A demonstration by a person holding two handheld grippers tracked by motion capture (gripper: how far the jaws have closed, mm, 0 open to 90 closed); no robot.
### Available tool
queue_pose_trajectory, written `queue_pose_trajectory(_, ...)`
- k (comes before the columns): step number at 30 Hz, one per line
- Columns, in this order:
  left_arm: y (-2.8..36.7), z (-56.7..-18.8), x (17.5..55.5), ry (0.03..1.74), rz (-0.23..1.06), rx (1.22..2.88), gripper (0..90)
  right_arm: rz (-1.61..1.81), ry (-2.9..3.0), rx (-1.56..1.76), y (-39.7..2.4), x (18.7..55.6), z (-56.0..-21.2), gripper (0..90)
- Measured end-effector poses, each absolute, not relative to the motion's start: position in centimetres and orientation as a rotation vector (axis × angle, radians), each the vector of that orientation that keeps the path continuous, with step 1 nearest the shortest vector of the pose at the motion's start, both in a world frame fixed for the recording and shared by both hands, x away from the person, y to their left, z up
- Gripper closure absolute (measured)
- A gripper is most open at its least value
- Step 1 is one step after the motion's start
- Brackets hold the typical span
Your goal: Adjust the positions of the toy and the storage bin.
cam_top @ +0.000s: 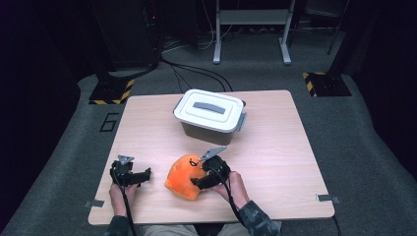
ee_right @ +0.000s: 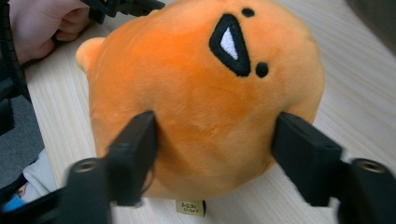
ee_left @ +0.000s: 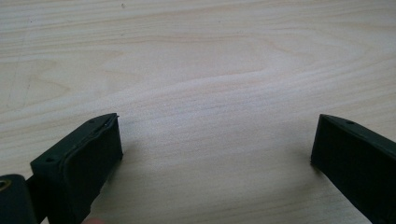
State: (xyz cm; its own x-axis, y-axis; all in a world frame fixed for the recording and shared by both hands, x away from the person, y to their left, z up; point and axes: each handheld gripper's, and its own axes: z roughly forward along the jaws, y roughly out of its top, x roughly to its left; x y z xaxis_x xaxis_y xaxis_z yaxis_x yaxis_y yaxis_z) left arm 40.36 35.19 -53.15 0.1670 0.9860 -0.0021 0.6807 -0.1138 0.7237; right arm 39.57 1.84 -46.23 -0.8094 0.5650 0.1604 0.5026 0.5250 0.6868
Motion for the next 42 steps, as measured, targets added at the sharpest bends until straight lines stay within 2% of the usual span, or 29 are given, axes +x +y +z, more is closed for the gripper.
queue_pose_trajectory(5,35.2,-53.1,40.4,1.575,0.672,1.862,1.5,1.211,2.662,0.923,1.5,39.4,-46.6,60.5)
queue_pose_trajectory(11,35.2,-53.1,40.4,1.575,0.672,1.862,1.6,1.290,2.632,0.927,1.0,39.0,-46.4,73.1)
queue_pose_trajectory(20,35.2,-53.1,40.4,1.575,0.673,1.862,1.6,1.336,2.613,0.919,0.2,38.6,-45.7,77.8)
queue_pose_trajectory(42,35.2,-53.1,40.4,1.576,0.672,1.861,1.6,1.331,2.543,0.948,-4.2,37.9,-43.5,79.6)
